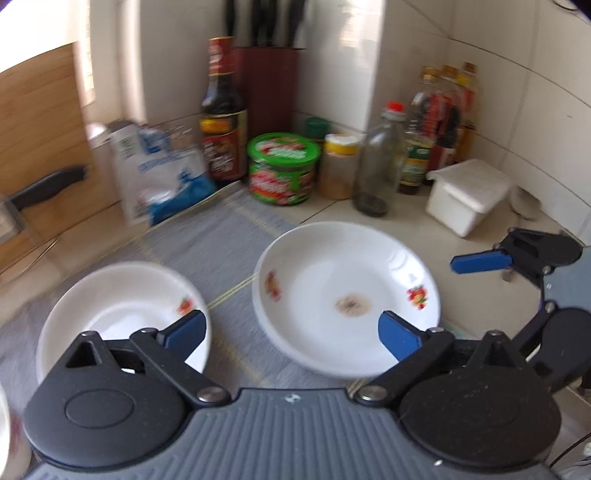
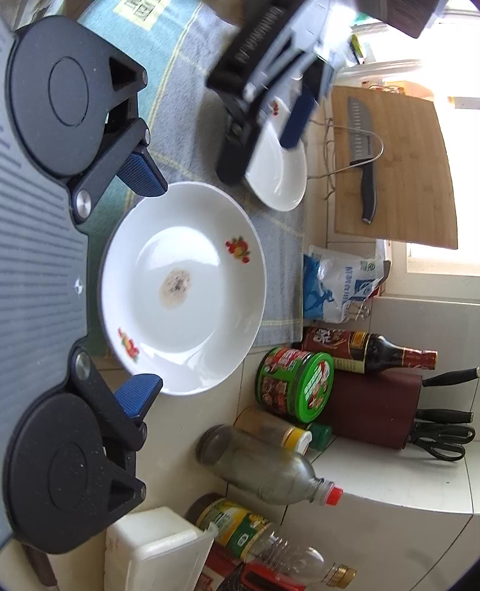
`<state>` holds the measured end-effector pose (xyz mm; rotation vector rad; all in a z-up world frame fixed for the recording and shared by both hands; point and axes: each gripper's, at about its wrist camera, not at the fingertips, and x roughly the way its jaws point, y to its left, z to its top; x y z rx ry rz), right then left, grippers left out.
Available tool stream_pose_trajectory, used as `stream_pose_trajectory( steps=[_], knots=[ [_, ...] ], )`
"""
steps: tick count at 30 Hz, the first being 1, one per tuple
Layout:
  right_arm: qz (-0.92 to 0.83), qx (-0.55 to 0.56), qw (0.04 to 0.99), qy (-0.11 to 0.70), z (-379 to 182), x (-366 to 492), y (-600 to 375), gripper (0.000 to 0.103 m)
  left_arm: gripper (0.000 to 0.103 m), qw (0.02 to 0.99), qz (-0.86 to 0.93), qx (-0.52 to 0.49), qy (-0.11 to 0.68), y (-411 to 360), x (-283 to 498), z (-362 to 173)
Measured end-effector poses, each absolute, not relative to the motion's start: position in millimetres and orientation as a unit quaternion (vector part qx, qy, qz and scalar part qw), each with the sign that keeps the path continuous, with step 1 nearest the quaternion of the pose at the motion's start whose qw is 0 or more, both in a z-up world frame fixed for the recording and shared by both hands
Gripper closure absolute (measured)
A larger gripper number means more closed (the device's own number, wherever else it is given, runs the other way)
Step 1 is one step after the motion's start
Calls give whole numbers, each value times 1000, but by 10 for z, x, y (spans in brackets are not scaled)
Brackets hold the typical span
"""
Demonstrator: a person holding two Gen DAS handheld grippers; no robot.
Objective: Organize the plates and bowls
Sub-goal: 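Open the left tool and withdraw it from the stacked plates, then move the right tool to the flower-print plate on the towel and grasp its rim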
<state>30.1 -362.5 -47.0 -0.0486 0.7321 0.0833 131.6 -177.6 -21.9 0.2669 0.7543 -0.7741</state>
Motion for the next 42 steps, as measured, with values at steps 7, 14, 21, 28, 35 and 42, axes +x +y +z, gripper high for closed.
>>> stream_pose_trajectory(
  steps=[7,14,21,28,35,42],
  knots=[
    [79,-28,933,349,-419,510,-3419,0,3,882,-269,142,361,-1282,1094,-378],
    [86,-17,929,360,-332,685,-3077,0,3,889,-233,123,374,-905,1221,-581],
    [62,-5,925,376,-270,774,-2839,0,4,885,-224,113,392,-801,1421,-804],
    [61,3,917,395,-283,828,-2751,0,4,887,-231,103,388,-826,1491,-920],
    [130,2,900,415,-307,1181,-2744,0,0,891,-217,100,385,-895,1534,-987],
    [191,-2,880,434,-361,1686,-2803,0,0,893,-211,100,385,-920,1582,-988]
  ],
)
